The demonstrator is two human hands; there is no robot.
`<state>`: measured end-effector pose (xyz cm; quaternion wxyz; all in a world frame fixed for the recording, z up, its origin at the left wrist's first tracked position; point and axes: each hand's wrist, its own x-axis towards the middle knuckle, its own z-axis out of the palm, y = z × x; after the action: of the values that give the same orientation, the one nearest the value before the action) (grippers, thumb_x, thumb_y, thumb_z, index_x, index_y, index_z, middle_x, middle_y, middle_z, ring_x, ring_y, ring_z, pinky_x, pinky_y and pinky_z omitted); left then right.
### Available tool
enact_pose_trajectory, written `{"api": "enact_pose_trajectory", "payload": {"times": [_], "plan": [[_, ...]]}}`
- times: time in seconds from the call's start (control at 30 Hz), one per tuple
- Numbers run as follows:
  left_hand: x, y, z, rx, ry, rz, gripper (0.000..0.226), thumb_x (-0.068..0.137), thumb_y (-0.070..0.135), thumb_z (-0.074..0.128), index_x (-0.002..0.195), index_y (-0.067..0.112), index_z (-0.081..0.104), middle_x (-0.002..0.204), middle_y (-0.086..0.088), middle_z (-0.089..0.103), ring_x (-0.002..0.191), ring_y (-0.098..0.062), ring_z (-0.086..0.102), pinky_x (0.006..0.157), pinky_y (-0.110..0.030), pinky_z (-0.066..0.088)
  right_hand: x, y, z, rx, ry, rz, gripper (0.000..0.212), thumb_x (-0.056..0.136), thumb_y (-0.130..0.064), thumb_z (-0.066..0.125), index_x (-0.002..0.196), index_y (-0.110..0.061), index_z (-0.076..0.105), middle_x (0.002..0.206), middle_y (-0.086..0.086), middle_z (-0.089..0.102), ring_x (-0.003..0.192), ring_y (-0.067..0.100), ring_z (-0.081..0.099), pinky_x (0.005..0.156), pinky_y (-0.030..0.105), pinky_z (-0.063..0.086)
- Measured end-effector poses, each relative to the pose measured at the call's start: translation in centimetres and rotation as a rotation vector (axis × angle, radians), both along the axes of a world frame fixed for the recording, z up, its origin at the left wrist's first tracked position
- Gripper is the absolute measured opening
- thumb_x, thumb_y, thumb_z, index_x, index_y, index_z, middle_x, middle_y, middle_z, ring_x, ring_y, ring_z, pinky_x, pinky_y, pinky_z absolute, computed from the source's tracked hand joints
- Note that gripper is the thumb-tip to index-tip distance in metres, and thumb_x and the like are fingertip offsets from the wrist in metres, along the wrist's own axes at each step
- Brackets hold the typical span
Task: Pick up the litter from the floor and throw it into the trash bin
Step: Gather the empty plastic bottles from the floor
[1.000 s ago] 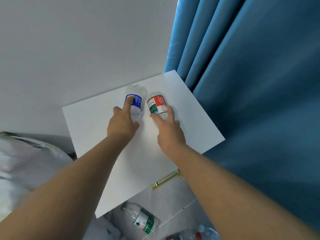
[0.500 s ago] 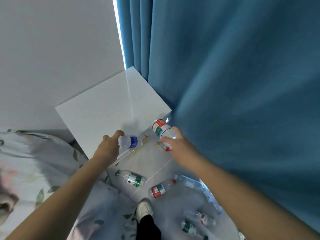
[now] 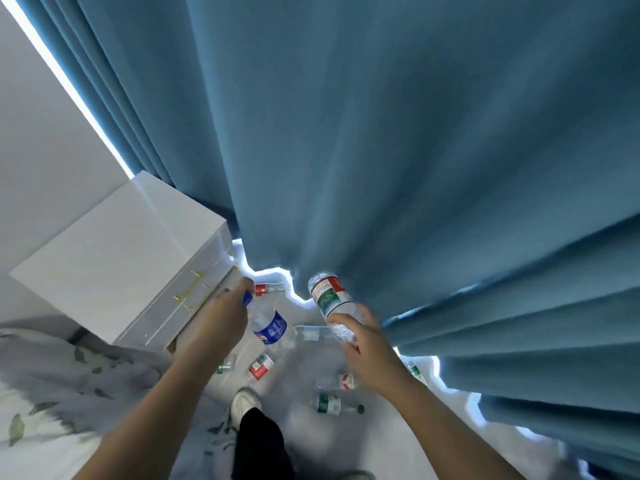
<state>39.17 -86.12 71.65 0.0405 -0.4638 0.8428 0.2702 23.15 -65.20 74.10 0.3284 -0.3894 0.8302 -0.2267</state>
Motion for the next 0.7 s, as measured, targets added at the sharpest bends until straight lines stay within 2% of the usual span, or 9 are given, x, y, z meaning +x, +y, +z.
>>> {"api": "enact_pose_trajectory", "payload": {"times": [0.07,0.13,0.2,0.23,0.33,0.5,0.63,0.7], "plan": [[-2.3,3.4,2.0,-0.013,0.072,-0.055,0.024,0.088,0.002,0.045,0.1,0.023,0.043,0.079,-0.01,0.056,0.066,-0.027,0.053,0.062,-0.038,0.049,-1.1,3.5,1.0,-0.052,0.015,-0.053,0.061,0.086,-0.002,0.052,0.107,-0.059,0.052,0.145,-0.01,0.023,0.121,0.016,0.048,0.102,0.029,0.044],[-4.3,7.3,3.8,-0.055,0.132,-0.113,0.015,0.088,0.011,0.049,0.099,0.021,0.045,0.079,-0.009,0.054,0.067,-0.029,0.052,0.061,-0.033,0.042,-2.3,7.2,2.1,-0.079,0.057,-0.087,0.058,0.085,-0.001,0.052,0.117,-0.048,0.056,0.144,-0.004,0.026,0.12,0.018,0.048,0.103,0.025,0.042],[-6.0,11.8,5.3,-0.093,0.181,-0.172,0.01,0.092,0.018,0.049,0.101,0.02,0.046,0.079,-0.008,0.051,0.068,-0.03,0.05,0.062,-0.033,0.038,-3.4,11.1,3.5,-0.096,0.074,-0.125,0.054,0.085,0.003,0.052,0.125,-0.032,0.057,0.144,0.002,0.027,0.123,0.019,0.045,0.104,0.02,0.038],[-6.8,14.1,6.1,-0.111,0.2,-0.19,0.01,0.093,0.019,0.049,0.103,0.018,0.048,0.08,-0.01,0.051,0.068,-0.032,0.049,0.063,-0.034,0.038,-4.0,13.2,4.3,-0.102,0.073,-0.143,0.053,0.086,0.004,0.051,0.126,-0.03,0.057,0.145,0.002,0.026,0.124,0.019,0.044,0.104,0.019,0.037],[-8.8,20.8,8.1,-0.143,0.262,-0.226,0.014,0.094,0.015,0.05,0.108,0.013,0.051,0.083,-0.016,0.051,0.065,-0.034,0.05,0.062,-0.039,0.041,-5.5,19.6,6.4,-0.134,0.083,-0.207,0.051,0.088,0.003,0.051,0.127,-0.029,0.057,0.143,0.0,0.028,0.122,0.016,0.044,0.102,0.016,0.036],[-10.2,29.0,11.4,-0.244,0.325,-0.326,0.009,0.094,0.023,0.048,0.103,0.021,0.048,0.083,-0.008,0.049,0.061,-0.037,0.052,0.057,-0.039,0.045,-6.6,28.0,8.9,-0.214,0.113,-0.3,0.049,0.089,-0.002,0.052,0.126,-0.034,0.057,0.143,-0.001,0.029,0.119,0.015,0.047,0.106,0.028,0.042],[-12.0,33.1,13.8,-0.361,0.371,-0.465,0.008,0.095,0.028,0.048,0.102,0.024,0.046,0.081,-0.006,0.054,0.059,-0.038,0.054,0.054,-0.033,0.039,-6.9,33.6,10.4,-0.285,0.139,-0.406,0.049,0.089,0.0,0.051,0.125,-0.034,0.056,0.139,-0.001,0.03,0.111,0.014,0.048,0.097,0.017,0.041],[-13.3,35.2,14.7,-0.391,0.413,-0.52,0.013,0.095,0.029,0.044,0.107,0.025,0.05,0.083,-0.005,0.058,0.059,-0.037,0.055,0.055,-0.032,0.04,-7.0,36.2,10.5,-0.287,0.146,-0.47,0.05,0.089,0.001,0.052,0.125,-0.033,0.056,0.139,-0.001,0.03,0.112,0.015,0.048,0.097,0.019,0.043]]}}
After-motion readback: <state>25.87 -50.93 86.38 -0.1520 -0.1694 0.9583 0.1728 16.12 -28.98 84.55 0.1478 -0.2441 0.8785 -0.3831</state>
